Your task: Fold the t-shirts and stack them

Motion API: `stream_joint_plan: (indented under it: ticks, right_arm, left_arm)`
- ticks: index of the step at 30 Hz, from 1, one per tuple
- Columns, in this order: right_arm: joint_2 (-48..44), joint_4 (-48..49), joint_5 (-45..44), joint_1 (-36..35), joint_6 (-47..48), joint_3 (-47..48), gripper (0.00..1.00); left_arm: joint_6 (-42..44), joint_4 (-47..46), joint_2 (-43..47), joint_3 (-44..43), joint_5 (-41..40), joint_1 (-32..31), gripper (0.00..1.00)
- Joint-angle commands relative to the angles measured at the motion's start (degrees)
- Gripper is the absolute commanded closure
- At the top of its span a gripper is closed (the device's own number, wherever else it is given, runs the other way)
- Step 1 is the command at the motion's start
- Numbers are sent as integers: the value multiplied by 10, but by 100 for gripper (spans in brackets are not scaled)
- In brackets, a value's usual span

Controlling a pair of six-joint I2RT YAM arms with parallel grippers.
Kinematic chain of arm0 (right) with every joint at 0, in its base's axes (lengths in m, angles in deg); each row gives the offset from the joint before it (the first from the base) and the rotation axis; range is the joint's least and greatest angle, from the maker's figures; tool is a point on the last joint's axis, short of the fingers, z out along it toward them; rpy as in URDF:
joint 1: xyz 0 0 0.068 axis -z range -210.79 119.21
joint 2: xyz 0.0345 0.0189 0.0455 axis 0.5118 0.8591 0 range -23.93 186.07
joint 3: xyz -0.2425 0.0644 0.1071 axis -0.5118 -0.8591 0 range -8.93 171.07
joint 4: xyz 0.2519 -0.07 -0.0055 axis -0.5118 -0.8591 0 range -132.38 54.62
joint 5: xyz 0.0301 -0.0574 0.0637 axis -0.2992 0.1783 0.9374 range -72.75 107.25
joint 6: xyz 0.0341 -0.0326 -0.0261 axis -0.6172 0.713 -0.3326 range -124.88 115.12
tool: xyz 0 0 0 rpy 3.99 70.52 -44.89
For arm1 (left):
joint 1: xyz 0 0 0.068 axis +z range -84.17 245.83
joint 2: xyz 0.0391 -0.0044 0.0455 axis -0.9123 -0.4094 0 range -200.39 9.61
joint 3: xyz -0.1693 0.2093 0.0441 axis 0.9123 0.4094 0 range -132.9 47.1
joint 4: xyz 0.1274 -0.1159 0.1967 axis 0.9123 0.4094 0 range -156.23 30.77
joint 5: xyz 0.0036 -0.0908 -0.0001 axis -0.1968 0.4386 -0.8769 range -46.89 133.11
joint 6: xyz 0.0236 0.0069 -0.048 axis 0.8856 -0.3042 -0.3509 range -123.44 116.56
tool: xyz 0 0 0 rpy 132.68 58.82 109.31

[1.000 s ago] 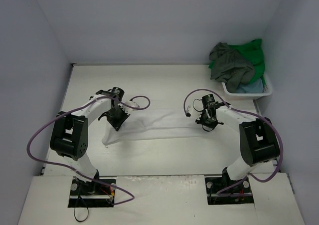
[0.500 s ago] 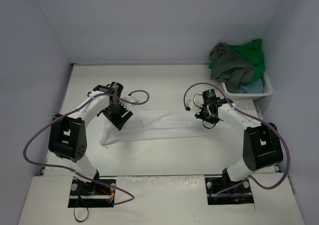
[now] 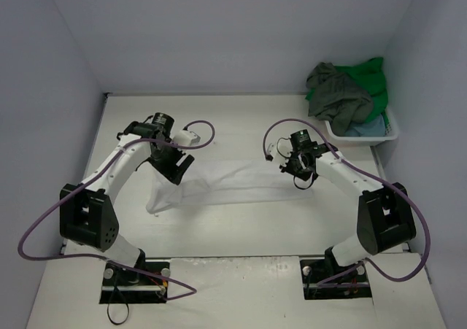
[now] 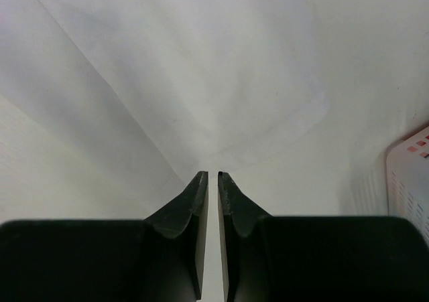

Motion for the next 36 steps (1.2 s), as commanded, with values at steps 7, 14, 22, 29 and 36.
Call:
stream_joint_plan:
  ticks: [7, 14, 22, 29, 36]
  right_arm:
    - [22, 2, 34, -13, -29, 47, 99]
    - [58, 36, 42, -13, -33, 44, 100]
    - [112, 65, 57, -13, -38, 55, 100]
    - [138, 73, 58, -19, -36, 56, 100]
    - [108, 71, 41, -49, -33, -1, 100]
  left_arm:
    - [-25, -38, 18, 25, 29, -2, 85]
    - [-19, -72, -43, 25, 21, -2, 100]
    - [-19, -94, -88, 13, 24, -2, 100]
    - [-18, -112, -116, 20, 16, -2, 100]
    - [-21, -137, -147, 20, -22, -2, 100]
